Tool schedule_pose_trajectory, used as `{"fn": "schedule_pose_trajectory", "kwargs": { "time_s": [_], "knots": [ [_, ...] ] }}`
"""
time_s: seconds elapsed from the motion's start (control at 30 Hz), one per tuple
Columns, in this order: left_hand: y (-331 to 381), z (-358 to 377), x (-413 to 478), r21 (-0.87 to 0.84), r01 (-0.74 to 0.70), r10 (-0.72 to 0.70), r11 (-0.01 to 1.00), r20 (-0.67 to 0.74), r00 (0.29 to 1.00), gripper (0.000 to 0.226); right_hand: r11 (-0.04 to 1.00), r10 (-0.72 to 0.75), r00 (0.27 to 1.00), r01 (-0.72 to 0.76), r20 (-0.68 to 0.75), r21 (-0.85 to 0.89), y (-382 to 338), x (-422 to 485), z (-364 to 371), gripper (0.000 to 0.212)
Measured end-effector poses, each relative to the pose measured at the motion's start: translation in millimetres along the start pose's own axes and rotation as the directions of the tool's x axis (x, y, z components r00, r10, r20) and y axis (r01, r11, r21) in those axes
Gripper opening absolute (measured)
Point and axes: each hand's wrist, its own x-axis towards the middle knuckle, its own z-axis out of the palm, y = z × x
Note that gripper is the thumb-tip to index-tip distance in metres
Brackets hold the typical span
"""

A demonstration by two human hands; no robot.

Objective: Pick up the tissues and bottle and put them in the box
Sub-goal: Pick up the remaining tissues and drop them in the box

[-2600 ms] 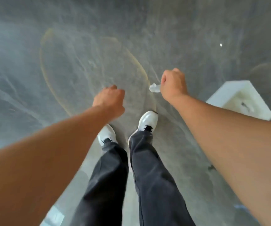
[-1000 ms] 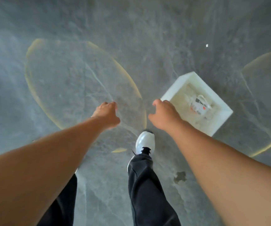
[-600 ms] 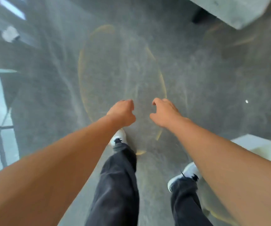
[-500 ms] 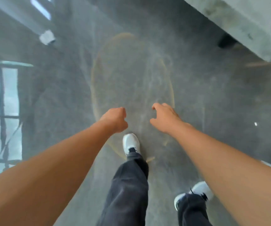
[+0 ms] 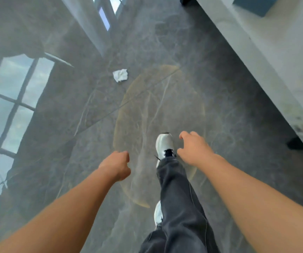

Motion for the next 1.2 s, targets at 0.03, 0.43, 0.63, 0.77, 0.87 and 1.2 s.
{"fn": "schedule_pose_trajectory", "kwargs": {
  "time_s": [0.03, 0.43, 0.63, 0.77, 0.87, 1.2],
  "knots": [
    [3.6, -11.2, 11.9, -0.012, -0.012, 0.012, 1.0, 0.013, 1.0, 0.04, 1.0, 0.008, 1.0, -0.008, 0.012, -0.004, -5.3, 14.9, -9.8, 0.042],
    [8.7, -169.4, 204.4, -0.219, -0.04, 0.042, 0.975, 0.001, 0.999, 0.033, 0.992, 0.052, 0.99, -0.036, 0.128, -0.121, -98.4, 208.6, -92.7, 0.042],
    [-41.1, -209.5, 307.7, -0.191, -0.03, 0.042, 0.981, 0.061, 0.997, 0.029, 0.998, 0.039, 0.983, -0.029, 0.181, -0.059, -173.2, 301.9, -74.3, 0.041],
    [-90.8, -222.1, 375.9, -0.102, 0.002, 0.003, 0.995, 0.048, 0.999, 0.031, 1.0, -0.024, 0.991, 0.024, 0.131, -0.002, -229.0, 378.6, -44.8, 0.039],
    [-125.6, -221.9, 418.5, -0.14, 0.025, -0.028, 0.99, -0.019, 0.999, 0.035, 1.0, -0.017, 0.994, 0.019, 0.113, -0.015, -263.1, 438.7, -15.1, 0.041],
    [-180.4, -178.8, 515.6, -0.047, 0.007, -0.018, 0.999, -0.225, 0.974, 0.064, 0.972, -0.142, 0.981, 0.113, -0.131, -0.205, -300.2, 551.6, 74.0, 0.05]
  ]
}}
